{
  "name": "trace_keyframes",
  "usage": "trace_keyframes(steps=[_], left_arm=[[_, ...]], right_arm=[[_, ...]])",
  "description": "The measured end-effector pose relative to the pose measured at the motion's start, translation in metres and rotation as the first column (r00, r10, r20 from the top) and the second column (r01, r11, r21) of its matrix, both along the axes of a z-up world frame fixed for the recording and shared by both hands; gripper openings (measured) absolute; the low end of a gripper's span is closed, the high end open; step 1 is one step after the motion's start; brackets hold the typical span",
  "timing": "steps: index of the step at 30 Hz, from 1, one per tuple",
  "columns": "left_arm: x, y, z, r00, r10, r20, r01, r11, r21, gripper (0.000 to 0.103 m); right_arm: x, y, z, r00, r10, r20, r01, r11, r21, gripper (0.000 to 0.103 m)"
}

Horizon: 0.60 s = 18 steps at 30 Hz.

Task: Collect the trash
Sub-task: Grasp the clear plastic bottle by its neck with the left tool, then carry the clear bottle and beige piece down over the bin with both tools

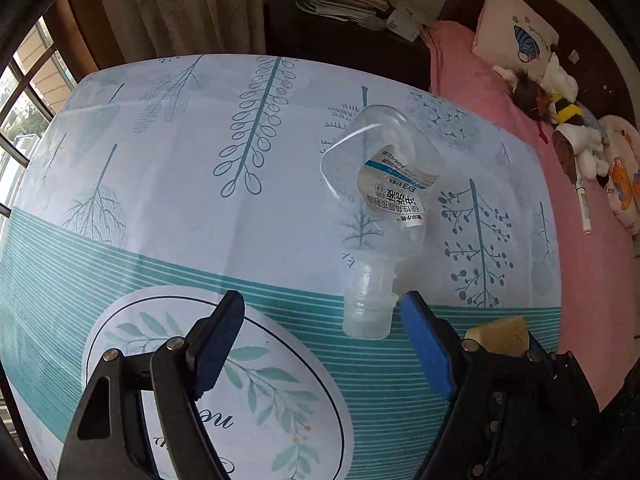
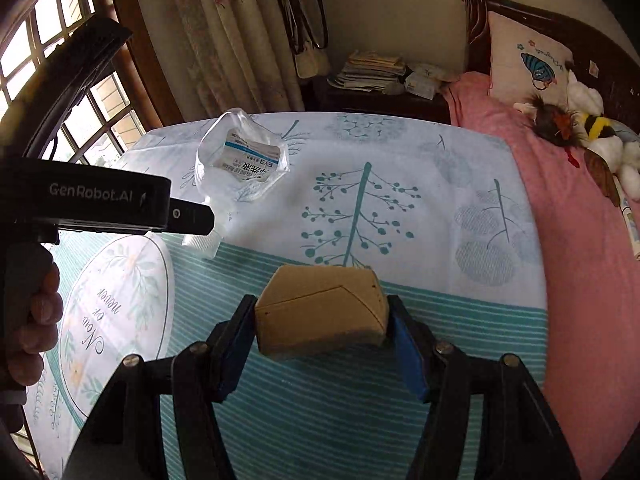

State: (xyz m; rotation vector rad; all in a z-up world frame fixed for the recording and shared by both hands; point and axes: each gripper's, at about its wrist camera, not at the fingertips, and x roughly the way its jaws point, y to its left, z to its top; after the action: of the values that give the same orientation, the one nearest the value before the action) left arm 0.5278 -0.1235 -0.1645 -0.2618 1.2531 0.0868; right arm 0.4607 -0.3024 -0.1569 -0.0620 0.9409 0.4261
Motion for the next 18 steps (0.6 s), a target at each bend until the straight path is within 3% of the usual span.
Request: trace_keyframes(steps=[4, 7, 11, 15, 18], left_arm=[[0.007, -0.003, -0.008, 1.000, -0.007, -0.010, 0.007, 1.000, -0.004, 0.074], [0.015, -0.007, -0.012, 1.000, -0.026, -0.015, 0.026, 0.999, 0.022, 0.059], [0.019, -0.013, -0.011, 0.999, -0.045, -0.004, 0.045, 0.995, 0.091, 0.027], [0.013, -0.010, -0.010, 0.999, -0.043, 0.009, 0.043, 0.997, 0.058, 0.027], [-0.003, -0.004, -0.010, 0.999, -0.040, 0.022, 0.040, 0.999, -0.011, 0.027]], right_arm=[[0.000, -0.003, 0.000, 1.000, 0.002, -0.002, -0.002, 1.000, 0.018, 0.064], [0.000, -0.003, -0.001, 1.000, 0.005, 0.005, -0.005, 1.000, 0.017, 0.064], [0.000, -0.002, -0.001, 1.000, 0.003, 0.009, -0.004, 1.000, 0.015, 0.064], [-0.001, -0.002, -0.001, 1.000, -0.004, 0.001, 0.004, 1.000, 0.024, 0.064], [-0.007, -0.002, 0.000, 1.000, -0.009, -0.013, 0.010, 0.999, 0.039, 0.064]])
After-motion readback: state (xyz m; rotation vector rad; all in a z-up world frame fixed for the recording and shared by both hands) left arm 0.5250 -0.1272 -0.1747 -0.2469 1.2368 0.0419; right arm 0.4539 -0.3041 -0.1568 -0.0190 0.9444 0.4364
